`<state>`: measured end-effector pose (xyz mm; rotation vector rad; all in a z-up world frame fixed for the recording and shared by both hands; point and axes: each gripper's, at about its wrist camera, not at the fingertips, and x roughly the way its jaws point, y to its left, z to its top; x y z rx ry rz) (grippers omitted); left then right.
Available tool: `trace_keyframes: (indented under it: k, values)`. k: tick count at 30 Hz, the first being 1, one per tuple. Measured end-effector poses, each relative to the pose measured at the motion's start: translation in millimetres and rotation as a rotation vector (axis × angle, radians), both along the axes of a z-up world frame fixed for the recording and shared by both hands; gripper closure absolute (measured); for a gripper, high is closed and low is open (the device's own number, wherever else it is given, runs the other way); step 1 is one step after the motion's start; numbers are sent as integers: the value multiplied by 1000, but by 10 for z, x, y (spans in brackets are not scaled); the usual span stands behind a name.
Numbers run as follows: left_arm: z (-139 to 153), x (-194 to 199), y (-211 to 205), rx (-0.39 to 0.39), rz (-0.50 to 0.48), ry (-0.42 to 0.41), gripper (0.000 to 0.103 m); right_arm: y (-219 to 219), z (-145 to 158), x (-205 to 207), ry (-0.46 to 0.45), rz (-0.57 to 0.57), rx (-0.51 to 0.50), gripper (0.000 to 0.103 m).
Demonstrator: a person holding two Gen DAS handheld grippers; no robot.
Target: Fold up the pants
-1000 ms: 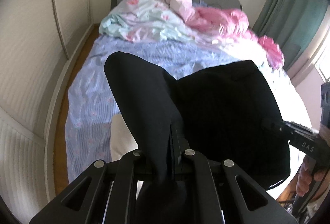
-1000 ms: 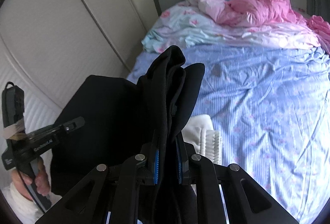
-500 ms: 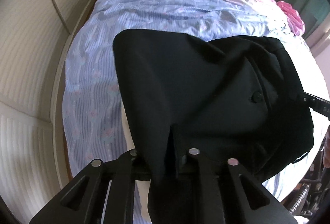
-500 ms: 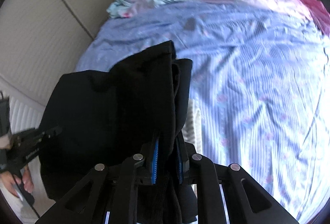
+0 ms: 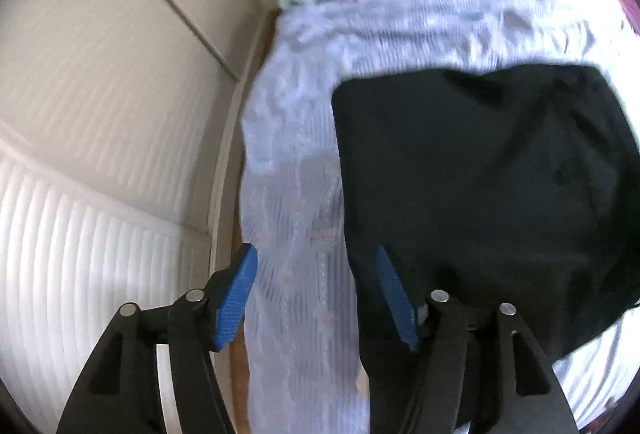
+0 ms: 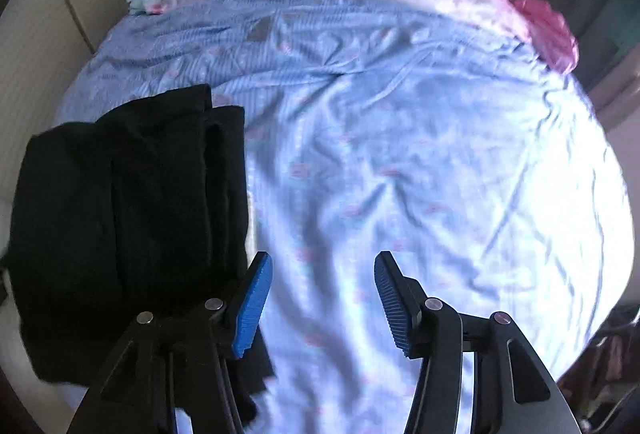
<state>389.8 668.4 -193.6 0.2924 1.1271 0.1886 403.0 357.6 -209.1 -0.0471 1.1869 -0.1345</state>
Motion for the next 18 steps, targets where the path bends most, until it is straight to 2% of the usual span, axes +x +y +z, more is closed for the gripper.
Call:
trace_keyframes:
  k: [1,3,5,8,12,18]
  values:
    - [161,-110,-40,-27,4,-24,31,-16,83,-79,-15,20,2,47]
    - [423,-326,-142,-57,7,-71,26,-64,293,-265,-62,63,7,38]
    - [699,-578,-280,-76,8,-123,15,-163,522,-503,-123,93,11,26]
    - [1058,-936,-536,-105,6,-179,13,-376,862,-798,-183,116,31,20]
    - [1453,-1340,-931,-144,-20,-229,6,-747,1248,-1219,-237,128,77,18]
    - [1953,-1960,-1658,-174,-65,-292,2,-1276,1726,-1843,-299,166,71,18]
